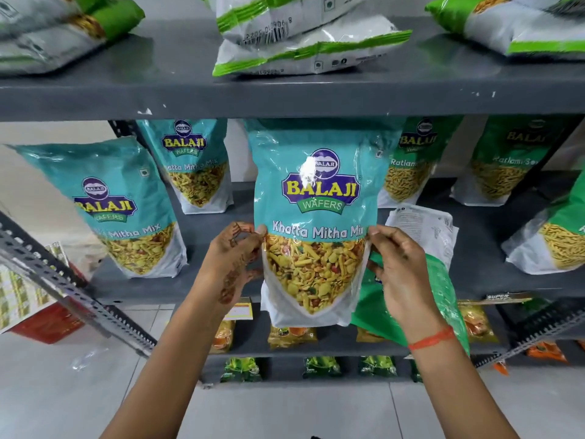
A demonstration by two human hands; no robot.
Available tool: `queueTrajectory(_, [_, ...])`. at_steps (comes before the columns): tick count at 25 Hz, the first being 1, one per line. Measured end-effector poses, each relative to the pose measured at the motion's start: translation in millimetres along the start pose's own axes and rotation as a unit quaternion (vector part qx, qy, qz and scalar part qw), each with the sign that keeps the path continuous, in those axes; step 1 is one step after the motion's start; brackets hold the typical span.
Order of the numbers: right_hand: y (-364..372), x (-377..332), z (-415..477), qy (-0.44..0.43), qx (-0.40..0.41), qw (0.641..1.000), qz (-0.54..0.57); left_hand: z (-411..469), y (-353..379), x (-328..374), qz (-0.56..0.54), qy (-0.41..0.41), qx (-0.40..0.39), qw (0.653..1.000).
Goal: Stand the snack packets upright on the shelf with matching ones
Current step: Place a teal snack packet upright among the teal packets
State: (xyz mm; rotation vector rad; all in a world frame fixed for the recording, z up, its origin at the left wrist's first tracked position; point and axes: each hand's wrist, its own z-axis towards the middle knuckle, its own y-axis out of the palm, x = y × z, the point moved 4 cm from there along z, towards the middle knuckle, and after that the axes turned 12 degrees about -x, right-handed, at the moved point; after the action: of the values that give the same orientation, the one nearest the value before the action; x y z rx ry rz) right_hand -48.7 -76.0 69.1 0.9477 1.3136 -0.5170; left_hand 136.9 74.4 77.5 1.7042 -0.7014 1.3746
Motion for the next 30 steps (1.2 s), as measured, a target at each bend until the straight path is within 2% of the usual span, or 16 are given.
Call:
queueTrajectory(9, [53.6, 53.1, 45.1, -0.046, -0.043, 0.998, 0.02, 24.5, -50.6, -7.7, 0.118, 0.069, 0.09, 0.987])
queueTrajectory(17, [101.9, 92.4, 70.2, -0.034, -0.047, 0.998, 0.039, 51.4, -107.5, -33.4, 0.078, 0.074, 0.159, 0.981])
queueTrajectory(20, [101.4, 96.4, 72.9, -0.022, -0.035, 0.997, 0.062, 52.4, -111.7, -36.9, 0.11, 0.074, 0.171, 0.976])
queueTrajectory(24, [100.3, 87.2, 72.1, -0.037, -0.01, 0.999, -0.016, 40.9, -93.1, -39.7, 0.185, 0.115, 0.162, 0.962])
queueTrajectory(26, [98.7, 79.1, 65.5, -0.089, 0.016, 0.992, -0.09, 30.6, -71.7, -39.9, 0.266, 0.154, 0.176, 0.935])
queueTrajectory(28, [93.0, 66.2, 57.8, -0.166, 0.041, 0.976, -0.136, 19.6, -43.5, -36.7, 0.373, 0.212, 0.206, 0.879])
queueTrajectory(30, [84.1, 50.1, 51.1, -0.23, 0.061, 0.958, -0.159, 16.0, -8.4, -34.4, 0.422, 0.277, 0.177, 0.845])
